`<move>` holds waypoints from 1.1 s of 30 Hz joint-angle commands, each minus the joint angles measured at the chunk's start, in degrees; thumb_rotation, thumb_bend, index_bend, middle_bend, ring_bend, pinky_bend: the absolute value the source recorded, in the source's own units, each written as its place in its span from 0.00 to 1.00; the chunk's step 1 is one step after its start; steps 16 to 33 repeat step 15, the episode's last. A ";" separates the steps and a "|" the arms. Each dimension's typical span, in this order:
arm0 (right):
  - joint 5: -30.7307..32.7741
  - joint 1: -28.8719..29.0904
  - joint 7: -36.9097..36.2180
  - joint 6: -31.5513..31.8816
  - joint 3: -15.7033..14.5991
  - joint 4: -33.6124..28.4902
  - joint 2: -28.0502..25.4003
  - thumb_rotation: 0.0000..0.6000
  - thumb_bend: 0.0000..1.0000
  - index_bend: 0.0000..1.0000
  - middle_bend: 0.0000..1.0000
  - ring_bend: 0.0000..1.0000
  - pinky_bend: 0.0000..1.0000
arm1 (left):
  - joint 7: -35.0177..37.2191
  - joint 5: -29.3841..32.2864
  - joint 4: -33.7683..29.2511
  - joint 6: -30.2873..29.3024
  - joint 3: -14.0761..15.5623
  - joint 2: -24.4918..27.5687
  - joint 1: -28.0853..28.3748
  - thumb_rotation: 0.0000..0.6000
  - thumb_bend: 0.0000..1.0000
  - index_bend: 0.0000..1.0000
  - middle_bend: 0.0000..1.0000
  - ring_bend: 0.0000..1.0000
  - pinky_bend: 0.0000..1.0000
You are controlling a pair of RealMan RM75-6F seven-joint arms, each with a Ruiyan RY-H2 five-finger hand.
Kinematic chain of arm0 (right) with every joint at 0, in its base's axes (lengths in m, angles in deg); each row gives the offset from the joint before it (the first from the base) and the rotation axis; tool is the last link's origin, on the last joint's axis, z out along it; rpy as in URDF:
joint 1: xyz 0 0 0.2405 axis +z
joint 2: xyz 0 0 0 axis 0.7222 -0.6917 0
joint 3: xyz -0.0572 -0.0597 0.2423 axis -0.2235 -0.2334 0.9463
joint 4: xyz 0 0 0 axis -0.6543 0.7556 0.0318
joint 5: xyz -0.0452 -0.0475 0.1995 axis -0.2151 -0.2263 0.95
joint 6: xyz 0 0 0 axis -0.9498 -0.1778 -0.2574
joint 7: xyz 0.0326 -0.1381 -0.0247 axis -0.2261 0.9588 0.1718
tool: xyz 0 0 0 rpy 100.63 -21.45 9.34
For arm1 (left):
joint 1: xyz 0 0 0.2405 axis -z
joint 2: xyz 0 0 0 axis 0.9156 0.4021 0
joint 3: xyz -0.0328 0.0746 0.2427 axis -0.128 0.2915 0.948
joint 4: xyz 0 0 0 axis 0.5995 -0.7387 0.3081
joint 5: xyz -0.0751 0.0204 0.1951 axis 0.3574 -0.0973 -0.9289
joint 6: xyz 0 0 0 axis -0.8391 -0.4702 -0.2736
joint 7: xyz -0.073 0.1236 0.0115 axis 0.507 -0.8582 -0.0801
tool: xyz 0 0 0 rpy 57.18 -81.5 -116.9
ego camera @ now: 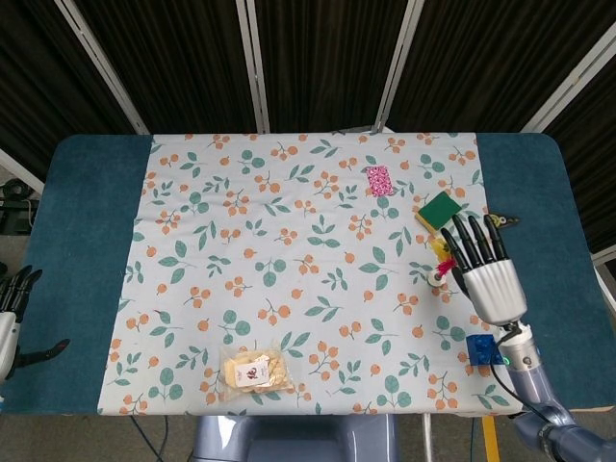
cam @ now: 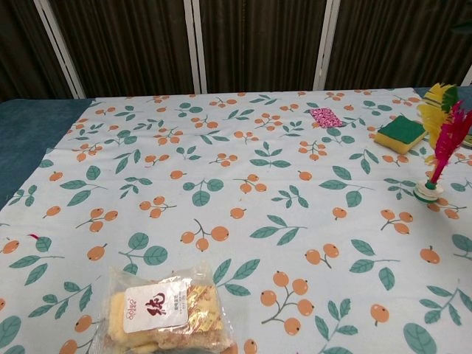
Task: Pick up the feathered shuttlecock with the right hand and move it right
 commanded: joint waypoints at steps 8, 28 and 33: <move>4.10 -11.33 2.81 2.33 -3.77 -26.08 -16.54 1.00 0.05 0.05 0.00 0.00 0.00 | -4.82 -2.32 2.50 -1.27 0.41 -0.29 0.26 1.00 0.11 0.00 0.00 0.00 0.00; 6.46 -14.63 0.81 -3.13 -7.73 -37.32 -22.91 1.00 0.00 0.04 0.00 0.00 0.00 | -8.13 -4.03 4.68 -2.42 0.63 -0.97 0.39 1.00 0.11 0.00 0.00 0.00 0.00; 6.46 -14.63 0.81 -3.13 -7.73 -37.32 -22.91 1.00 0.00 0.04 0.00 0.00 0.00 | -8.13 -4.03 4.68 -2.42 0.63 -0.97 0.39 1.00 0.11 0.00 0.00 0.00 0.00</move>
